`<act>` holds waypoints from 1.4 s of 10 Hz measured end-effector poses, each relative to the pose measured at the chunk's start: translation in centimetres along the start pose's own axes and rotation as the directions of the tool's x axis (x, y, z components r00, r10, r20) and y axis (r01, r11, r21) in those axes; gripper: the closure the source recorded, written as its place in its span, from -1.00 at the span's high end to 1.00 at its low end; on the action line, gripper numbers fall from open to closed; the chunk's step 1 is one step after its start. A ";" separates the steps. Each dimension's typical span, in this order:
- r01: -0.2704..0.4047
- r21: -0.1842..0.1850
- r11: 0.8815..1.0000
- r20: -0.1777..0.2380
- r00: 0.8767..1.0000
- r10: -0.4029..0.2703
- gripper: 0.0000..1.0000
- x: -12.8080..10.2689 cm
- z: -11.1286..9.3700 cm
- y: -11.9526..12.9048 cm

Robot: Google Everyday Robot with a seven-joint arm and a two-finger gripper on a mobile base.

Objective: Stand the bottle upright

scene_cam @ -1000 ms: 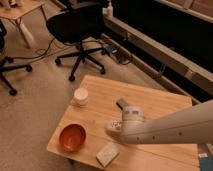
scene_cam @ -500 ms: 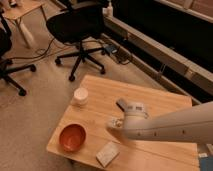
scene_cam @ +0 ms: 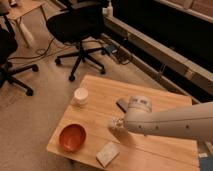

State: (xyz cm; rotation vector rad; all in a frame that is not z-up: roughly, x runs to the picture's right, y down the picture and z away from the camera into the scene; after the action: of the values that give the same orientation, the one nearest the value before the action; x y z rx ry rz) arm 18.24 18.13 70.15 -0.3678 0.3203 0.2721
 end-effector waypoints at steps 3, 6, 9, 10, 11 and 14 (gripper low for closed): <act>-0.041 -0.028 0.999 0.050 0.998 0.043 -0.41 -0.2 -1.0 -0.8; -0.081 -0.054 0.995 0.070 0.994 0.084 -0.41 -0.2 -1.5 -1.6; -0.093 -0.084 0.992 0.090 0.991 0.100 -0.41 -1.7 -2.0 -2.1; -0.086 -0.093 0.992 0.084 0.992 0.094 -0.41 -1.9 -2.2 -2.1; -0.078 -0.098 0.992 0.069 0.994 0.085 -0.41 -2.0 -2.4 -2.2; -0.071 -0.102 0.992 0.033 0.997 0.074 -0.41 -2.1 -3.2 -3.0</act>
State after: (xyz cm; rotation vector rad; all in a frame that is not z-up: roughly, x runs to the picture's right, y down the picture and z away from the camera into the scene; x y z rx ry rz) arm 16.42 13.73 69.00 -0.4503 0.2845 0.3668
